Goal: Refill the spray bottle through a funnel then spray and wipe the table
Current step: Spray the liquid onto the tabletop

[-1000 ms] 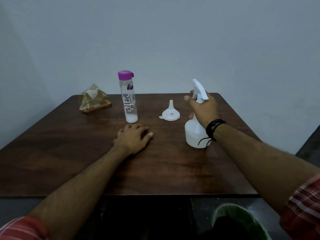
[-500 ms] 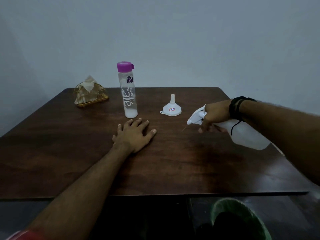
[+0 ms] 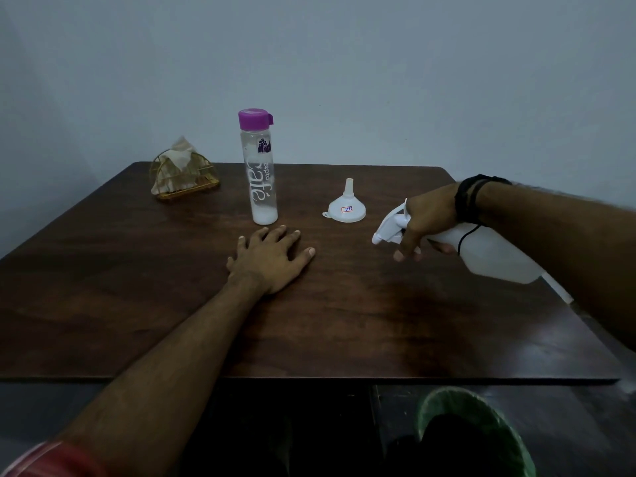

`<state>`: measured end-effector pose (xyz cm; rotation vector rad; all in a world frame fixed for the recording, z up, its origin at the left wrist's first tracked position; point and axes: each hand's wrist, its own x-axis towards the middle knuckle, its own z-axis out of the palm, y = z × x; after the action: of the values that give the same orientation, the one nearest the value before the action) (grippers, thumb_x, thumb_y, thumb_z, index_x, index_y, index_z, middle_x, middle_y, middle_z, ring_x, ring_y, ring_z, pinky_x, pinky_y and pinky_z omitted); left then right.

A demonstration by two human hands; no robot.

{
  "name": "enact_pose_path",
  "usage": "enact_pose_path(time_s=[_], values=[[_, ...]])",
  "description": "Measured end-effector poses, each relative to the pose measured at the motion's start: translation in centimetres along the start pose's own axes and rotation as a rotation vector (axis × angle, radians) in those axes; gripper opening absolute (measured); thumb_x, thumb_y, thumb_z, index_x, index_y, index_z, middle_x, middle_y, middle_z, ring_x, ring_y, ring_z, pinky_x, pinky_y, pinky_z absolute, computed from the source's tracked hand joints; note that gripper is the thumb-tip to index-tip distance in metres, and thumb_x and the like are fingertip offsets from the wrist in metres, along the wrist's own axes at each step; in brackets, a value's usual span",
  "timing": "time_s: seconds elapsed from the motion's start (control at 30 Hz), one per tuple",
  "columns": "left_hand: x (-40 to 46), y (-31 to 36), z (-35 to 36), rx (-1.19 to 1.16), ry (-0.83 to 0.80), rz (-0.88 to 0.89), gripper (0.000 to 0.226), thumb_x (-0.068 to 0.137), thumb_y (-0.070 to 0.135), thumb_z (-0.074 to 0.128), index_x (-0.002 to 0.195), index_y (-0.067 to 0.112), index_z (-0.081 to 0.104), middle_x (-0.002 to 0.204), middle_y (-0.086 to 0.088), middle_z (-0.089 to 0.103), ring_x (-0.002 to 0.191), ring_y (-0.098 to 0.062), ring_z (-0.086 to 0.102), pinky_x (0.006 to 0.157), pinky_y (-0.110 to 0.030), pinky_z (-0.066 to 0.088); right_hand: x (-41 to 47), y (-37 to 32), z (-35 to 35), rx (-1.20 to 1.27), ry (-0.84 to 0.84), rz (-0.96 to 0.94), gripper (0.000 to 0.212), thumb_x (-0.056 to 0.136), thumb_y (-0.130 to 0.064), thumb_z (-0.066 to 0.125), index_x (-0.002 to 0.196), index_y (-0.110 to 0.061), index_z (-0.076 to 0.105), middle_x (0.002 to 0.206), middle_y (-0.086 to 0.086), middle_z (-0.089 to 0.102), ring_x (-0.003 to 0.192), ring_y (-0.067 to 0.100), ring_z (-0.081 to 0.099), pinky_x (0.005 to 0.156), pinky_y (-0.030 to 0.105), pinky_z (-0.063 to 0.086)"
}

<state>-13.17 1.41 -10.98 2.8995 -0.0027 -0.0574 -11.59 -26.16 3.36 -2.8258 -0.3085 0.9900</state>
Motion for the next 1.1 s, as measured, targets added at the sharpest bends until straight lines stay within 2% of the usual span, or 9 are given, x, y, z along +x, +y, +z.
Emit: enact_pose_path(time_s=[0.17,0.27,0.43,0.53,0.6,0.7,0.77,0.83,1.1], values=[[0.07,-0.12,0.10,-0.003,0.001,-0.001,0.085,0.077,0.092,0.012,0.151,0.052,0.023,0.166,0.018,0.013,0.154,-0.019,0.006,0.118,-0.066,0.011,0.16,0.18,-0.16,-0.020,-0.008,0.030,0.023,0.086,-0.023,0.077,0.101,-0.006,0.073,0.081,0.013,0.072,0.045,0.018,0.060,0.057,0.031,0.054],[0.00,-0.12,0.19,-0.010,0.009,-0.001,0.085,0.076,0.092,0.013,0.150,0.053,0.025,0.166,0.019,0.014,0.154,-0.018,0.006,0.118,-0.065,0.011,0.00,0.21,-0.29,-0.034,-0.006,0.048,0.018,0.085,-0.021,0.077,0.090,-0.004,0.074,0.076,0.012,0.071,0.045,0.018,0.060,0.059,0.031,0.054],[0.11,-0.10,0.10,-0.011,0.009,0.000,0.085,0.076,0.092,0.014,0.151,0.053,0.024,0.166,0.018,0.014,0.154,-0.019,0.006,0.118,-0.065,0.011,0.10,0.39,-0.43,-0.014,0.022,0.025,0.016,0.084,-0.026,0.079,0.091,-0.011,0.075,0.098,0.013,0.078,0.046,0.016,0.063,0.065,0.033,0.055],[0.16,-0.11,0.09,-0.017,0.010,-0.002,0.086,0.075,0.092,0.013,0.150,0.053,0.025,0.166,0.018,0.014,0.154,-0.019,0.006,0.118,-0.065,0.012,0.04,0.34,-0.39,-0.022,0.012,0.032,0.026,0.082,-0.026,0.081,0.094,-0.004,0.074,0.081,0.013,0.072,0.045,0.018,0.061,0.064,0.034,0.054],[0.16,-0.09,0.12,-0.015,0.011,0.002,0.086,0.075,0.092,0.012,0.150,0.053,0.025,0.166,0.018,0.015,0.154,-0.019,0.007,0.118,-0.065,0.012,-0.16,0.15,-0.36,0.019,0.052,-0.003,0.010,0.083,-0.025,0.081,0.081,-0.017,0.075,0.074,0.009,0.072,0.043,0.017,0.061,0.063,0.033,0.054],[0.18,-0.11,0.15,-0.014,0.010,0.003,0.085,0.076,0.092,0.013,0.151,0.053,0.025,0.166,0.018,0.014,0.154,-0.019,0.007,0.118,-0.065,0.012,-0.18,0.05,-0.32,0.023,0.096,-0.054,0.021,0.085,-0.025,0.080,0.066,-0.028,0.071,0.089,0.008,0.078,0.041,0.013,0.061,0.067,0.034,0.054],[0.19,-0.13,0.13,-0.020,0.008,0.001,0.085,0.076,0.092,0.014,0.151,0.053,0.024,0.166,0.018,0.014,0.154,-0.019,0.006,0.118,-0.065,0.012,-0.13,0.04,-0.22,-0.003,0.056,-0.035,0.009,0.085,-0.024,0.079,0.079,-0.018,0.077,0.095,0.012,0.077,0.042,0.013,0.061,0.064,0.033,0.055],[0.18,-0.10,0.11,-0.016,0.007,0.003,0.086,0.076,0.092,0.013,0.151,0.052,0.024,0.166,0.017,0.014,0.154,-0.019,0.006,0.118,-0.065,0.012,0.08,0.11,-0.25,-0.030,0.056,-0.008,0.019,0.084,-0.025,0.080,0.089,-0.008,0.073,0.081,0.011,0.072,0.042,0.014,0.060,0.058,0.030,0.054],[0.32,-0.12,0.12,-0.007,0.004,0.005,0.085,0.076,0.092,0.013,0.151,0.052,0.024,0.166,0.017,0.014,0.154,-0.020,0.007,0.117,-0.067,0.013,0.56,0.09,-0.23,-0.027,0.069,-0.003,0.019,0.085,-0.025,0.078,0.094,-0.010,0.072,0.086,0.011,0.074,0.042,0.013,0.061,0.058,0.030,0.054]])
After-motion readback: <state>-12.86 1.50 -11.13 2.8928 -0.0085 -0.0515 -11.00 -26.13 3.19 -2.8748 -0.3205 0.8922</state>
